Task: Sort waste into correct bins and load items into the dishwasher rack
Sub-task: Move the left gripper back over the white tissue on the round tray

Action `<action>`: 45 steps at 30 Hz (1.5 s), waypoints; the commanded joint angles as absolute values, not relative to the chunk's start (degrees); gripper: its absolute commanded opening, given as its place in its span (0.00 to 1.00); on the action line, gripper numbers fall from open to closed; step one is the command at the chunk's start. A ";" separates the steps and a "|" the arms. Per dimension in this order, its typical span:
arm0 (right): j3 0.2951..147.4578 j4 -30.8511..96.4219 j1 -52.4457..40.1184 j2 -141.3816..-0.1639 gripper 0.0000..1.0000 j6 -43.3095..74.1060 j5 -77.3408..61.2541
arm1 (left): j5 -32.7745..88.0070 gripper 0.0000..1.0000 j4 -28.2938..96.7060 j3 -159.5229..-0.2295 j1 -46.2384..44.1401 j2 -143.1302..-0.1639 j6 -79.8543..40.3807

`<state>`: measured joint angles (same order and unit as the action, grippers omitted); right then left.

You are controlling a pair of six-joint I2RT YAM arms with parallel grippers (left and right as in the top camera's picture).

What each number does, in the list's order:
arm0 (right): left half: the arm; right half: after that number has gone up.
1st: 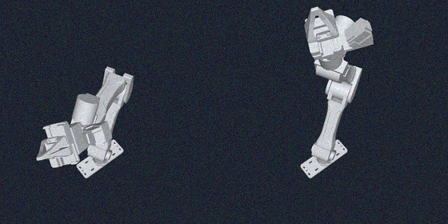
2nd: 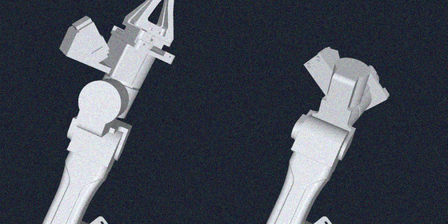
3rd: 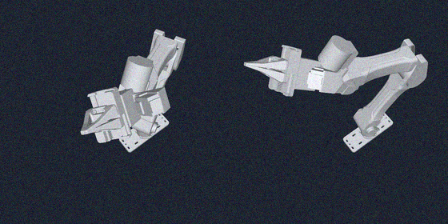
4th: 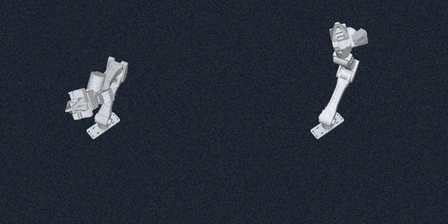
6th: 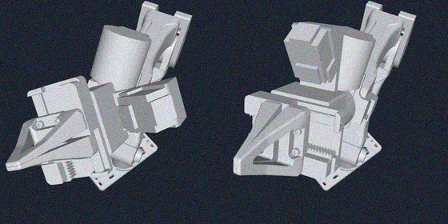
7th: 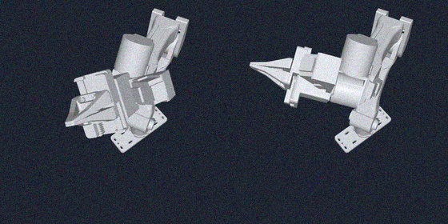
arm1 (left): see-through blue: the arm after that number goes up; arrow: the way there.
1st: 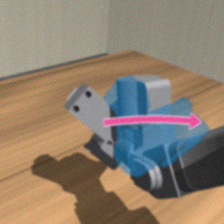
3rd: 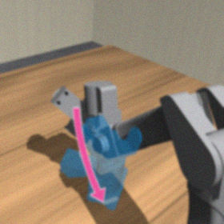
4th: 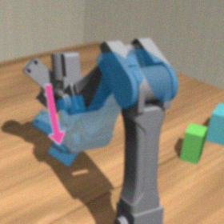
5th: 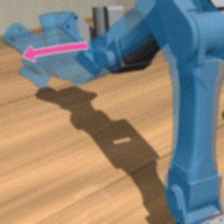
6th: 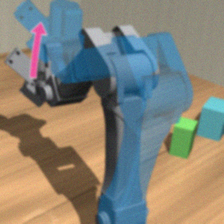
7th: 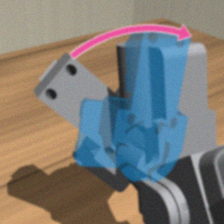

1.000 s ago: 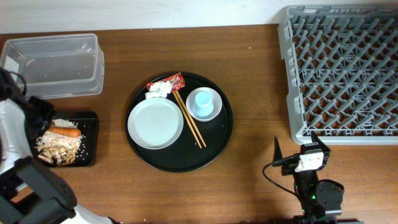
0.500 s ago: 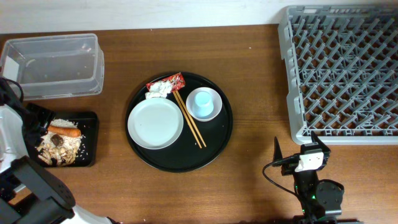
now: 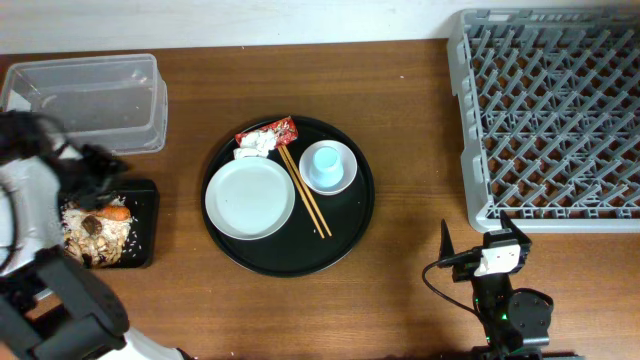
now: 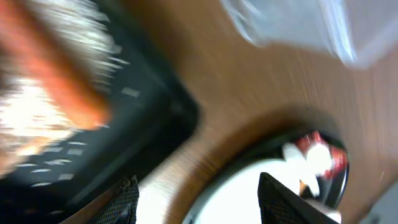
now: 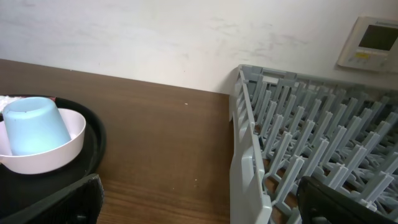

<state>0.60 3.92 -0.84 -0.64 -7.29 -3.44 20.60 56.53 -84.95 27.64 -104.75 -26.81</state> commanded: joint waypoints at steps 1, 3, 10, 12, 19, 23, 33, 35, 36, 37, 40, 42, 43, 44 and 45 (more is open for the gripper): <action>0.32 4.32 -0.64 -0.32 0.98 -7.05 -2.92 | 22.02 0.61 54.61 -84.40 18.68 -105.32 -22.15; 0.32 4.32 -0.64 -0.32 0.98 -7.05 -2.92 | 17.61 0.62 51.37 -84.40 13.52 -105.32 -22.15; 0.32 4.32 -0.64 -0.32 0.98 -7.05 -2.92 | 3.20 0.81 33.76 -84.40 -1.19 -108.20 -22.17; 0.32 4.32 -0.64 -0.32 0.98 -7.05 -2.92 | 2.50 0.82 31.42 -84.40 -3.57 -110.19 -22.17; 0.32 4.32 -0.64 -0.32 0.98 -7.05 -2.92 | 2.50 0.82 29.56 -84.40 -7.27 -118.48 -22.13; 0.32 4.32 -0.64 -0.32 0.98 -7.05 -2.92 | 2.50 0.82 28.69 -84.40 -7.51 -119.68 -22.17; 0.32 4.32 -0.64 -0.32 0.98 -7.05 -2.92 | 2.74 0.53 30.04 -84.40 -8.05 -119.68 -22.20; 0.32 4.32 -0.64 -0.32 0.98 -7.05 -2.92 | 2.74 0.49 30.04 -84.42 -8.05 -119.68 -22.20; 0.32 4.32 -0.64 -0.32 0.98 -7.05 -2.92 | 2.74 0.48 30.26 -84.49 -8.05 -119.66 -22.20; 0.32 4.32 -0.64 -0.32 0.98 -7.05 -2.92 | 2.74 0.48 30.65 -84.71 -8.05 -119.59 -22.20; 0.32 4.32 -0.64 -0.32 0.98 -7.05 -2.92 | 2.74 0.45 31.97 -85.91 -8.05 -119.55 -22.20; 0.32 4.32 -0.64 -0.32 0.98 -7.05 -2.92 | 2.74 0.36 32.88 -86.83 -8.05 -119.52 -22.20; 0.32 4.32 -0.64 -0.32 0.98 -7.05 -2.92 | 2.72 0.30 33.34 -87.24 -8.05 -119.50 -22.20; 0.32 4.32 -0.64 -0.32 0.98 -7.05 -2.92 | 2.72 0.25 33.71 -87.61 -8.05 -119.50 -22.20; 0.32 4.32 -0.64 -0.32 0.98 -7.05 -2.92 | 2.72 0.22 33.93 -87.99 -8.05 -119.50 -22.20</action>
